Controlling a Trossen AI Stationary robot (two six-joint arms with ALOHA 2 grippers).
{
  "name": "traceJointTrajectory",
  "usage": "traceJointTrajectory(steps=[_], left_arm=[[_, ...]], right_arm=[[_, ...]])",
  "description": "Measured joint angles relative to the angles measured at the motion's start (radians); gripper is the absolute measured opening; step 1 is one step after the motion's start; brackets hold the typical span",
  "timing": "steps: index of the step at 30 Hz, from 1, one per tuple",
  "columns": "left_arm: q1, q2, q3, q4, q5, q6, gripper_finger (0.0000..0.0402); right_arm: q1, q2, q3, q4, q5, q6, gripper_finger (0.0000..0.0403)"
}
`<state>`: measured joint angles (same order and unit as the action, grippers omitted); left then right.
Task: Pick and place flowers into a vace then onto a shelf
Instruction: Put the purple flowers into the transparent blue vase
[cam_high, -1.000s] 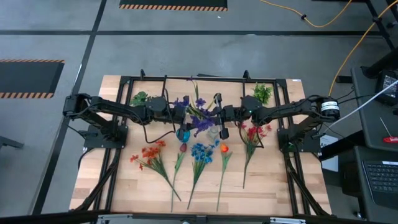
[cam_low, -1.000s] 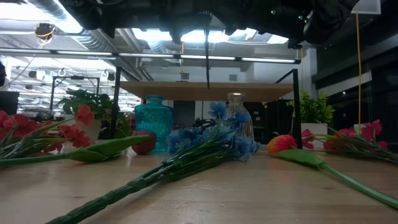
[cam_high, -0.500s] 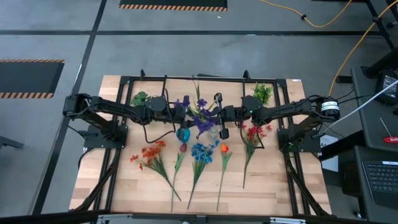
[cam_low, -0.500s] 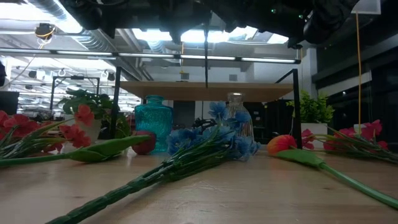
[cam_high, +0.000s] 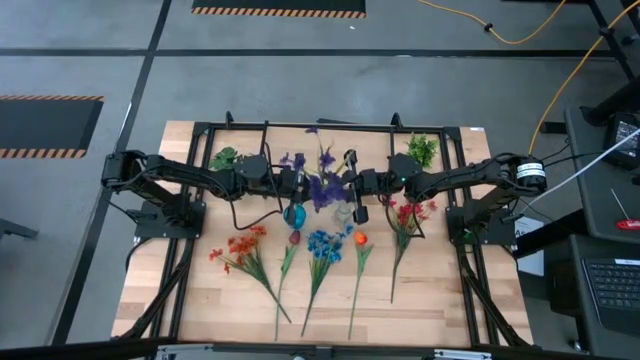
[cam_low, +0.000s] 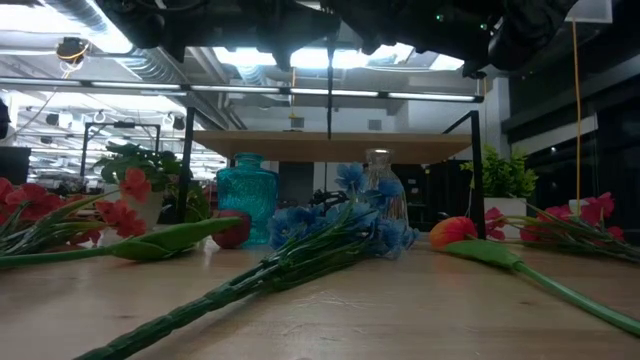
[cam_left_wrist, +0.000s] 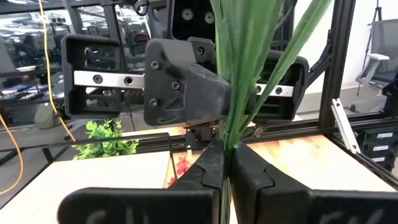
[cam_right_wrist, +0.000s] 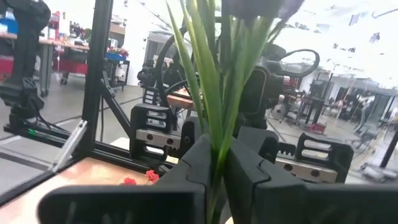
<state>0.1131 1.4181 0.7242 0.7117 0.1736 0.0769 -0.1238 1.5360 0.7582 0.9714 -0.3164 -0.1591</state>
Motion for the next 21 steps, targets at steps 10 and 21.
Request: traceJointTrajectory(steps=[10,21], left_arm=[[0.0,-0.034,0.0,-0.032,0.003,0.0,0.0007],[0.0,-0.176,0.0,-0.233,-0.033,0.043,0.0006]], right_arm=[[0.0,-0.003,0.0,-0.011,0.0,0.02,0.0127],[-0.001,-0.097,0.0,-0.169,0.001,0.018,0.017]])
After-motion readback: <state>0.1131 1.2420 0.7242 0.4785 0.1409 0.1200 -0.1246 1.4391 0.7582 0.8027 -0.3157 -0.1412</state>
